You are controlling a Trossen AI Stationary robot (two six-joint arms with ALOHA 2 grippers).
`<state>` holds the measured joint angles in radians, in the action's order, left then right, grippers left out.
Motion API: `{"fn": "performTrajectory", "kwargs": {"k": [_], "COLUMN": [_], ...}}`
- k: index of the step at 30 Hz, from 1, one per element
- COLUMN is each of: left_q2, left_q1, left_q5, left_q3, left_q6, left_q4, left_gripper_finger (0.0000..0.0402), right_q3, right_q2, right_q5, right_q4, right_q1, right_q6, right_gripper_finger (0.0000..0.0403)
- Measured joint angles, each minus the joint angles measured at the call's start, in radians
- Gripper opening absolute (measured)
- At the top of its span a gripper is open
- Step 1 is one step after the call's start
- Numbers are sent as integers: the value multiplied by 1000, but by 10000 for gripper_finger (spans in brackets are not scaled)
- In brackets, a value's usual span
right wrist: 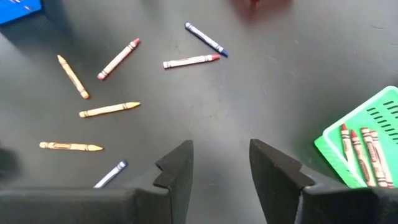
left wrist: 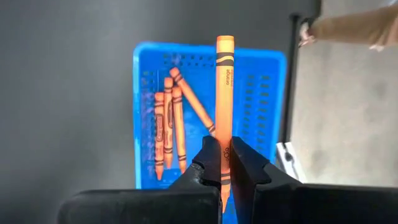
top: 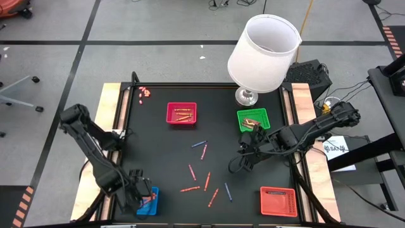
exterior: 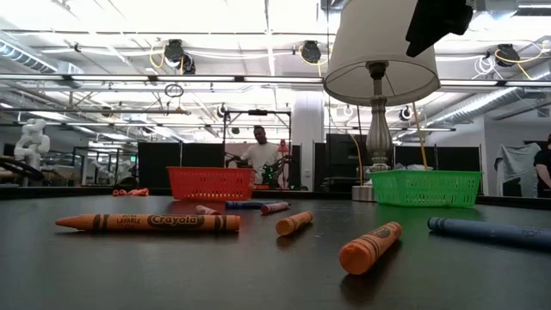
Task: Sort crayons
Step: Put the orange crayon into the blue basket
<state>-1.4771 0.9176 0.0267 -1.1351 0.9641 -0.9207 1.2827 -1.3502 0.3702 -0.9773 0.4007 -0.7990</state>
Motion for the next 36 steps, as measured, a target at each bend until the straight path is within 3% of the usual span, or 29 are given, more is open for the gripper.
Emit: {"fn": "performTrajectory", "kwargs": {"k": [8,18,26,31,36], "left_q2": [-130,-187,-111,0,114], "left_q1": [44,55,23,-25,-99], "left_q5": [18,52,177,173,87], "left_q3": [0,0,0,0,0], "left_q6": [20,209,262,314,313], "left_q4": [-9,-14,-15,-32,-72], "left_gripper_finger": [12,77,117,118,118], "right_q3": [0,0,0,0,0], "right_q2": [0,0,0,0,0], "right_q5": [-4,-5,-8,-9,-65], "right_q4": [-7,-8,-7,-7,1], "right_q1": [0,0,0,0,0], "right_q6": [-3,-25,-26,-26,-27], "right_gripper_finger": [144,144,144,144,144]}}
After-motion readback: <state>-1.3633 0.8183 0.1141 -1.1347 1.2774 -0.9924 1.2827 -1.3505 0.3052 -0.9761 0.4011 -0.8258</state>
